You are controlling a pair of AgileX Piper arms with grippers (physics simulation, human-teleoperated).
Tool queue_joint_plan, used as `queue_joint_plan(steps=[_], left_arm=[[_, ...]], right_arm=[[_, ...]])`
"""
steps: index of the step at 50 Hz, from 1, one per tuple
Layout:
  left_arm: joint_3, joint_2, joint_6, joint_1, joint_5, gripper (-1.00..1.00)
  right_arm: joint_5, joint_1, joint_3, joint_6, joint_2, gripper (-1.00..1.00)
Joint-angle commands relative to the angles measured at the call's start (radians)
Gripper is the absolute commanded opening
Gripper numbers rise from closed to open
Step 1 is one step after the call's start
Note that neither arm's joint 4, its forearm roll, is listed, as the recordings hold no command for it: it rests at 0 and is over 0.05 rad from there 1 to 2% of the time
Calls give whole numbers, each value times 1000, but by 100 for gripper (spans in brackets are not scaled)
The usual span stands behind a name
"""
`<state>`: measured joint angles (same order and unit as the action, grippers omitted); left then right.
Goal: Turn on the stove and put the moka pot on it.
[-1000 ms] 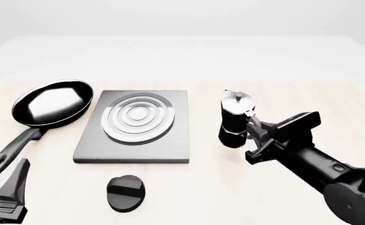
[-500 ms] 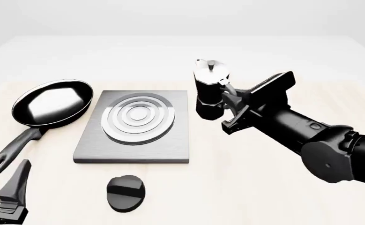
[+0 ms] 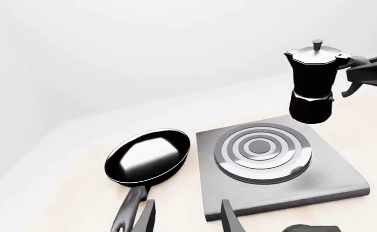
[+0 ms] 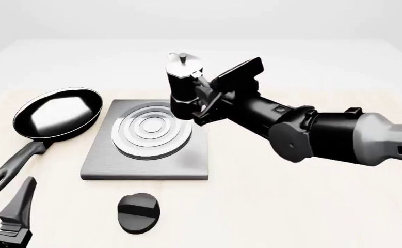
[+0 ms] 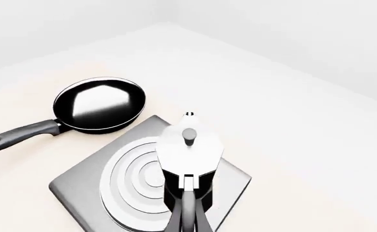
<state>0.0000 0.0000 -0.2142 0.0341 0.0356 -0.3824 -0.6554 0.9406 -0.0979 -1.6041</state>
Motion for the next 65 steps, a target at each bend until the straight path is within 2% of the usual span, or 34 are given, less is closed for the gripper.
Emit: queue_joint_plan(steps=[1,9,11,15,29,50,65], left_arm=[[0,0,3,0,5,100],[0,0,2,-2,8,100],[0,0,-1,1,10,100],[0,0,2,-5,10,100],[0,0,5,-14,8,100],[0,0,4,-18,20,100],[0,0,8,-18,30,100]], right_arm=[[10,-47,134,40,-99,-100],[22,-61,207,42,-169,-100],[30,-69,233,72,-196,-100],[28,-86,260,86,-219,-100],[37,-111,321,82,-272,-100],[35,-83,377,40,-357,-100],[32,-72,393,29,-395,-100]])
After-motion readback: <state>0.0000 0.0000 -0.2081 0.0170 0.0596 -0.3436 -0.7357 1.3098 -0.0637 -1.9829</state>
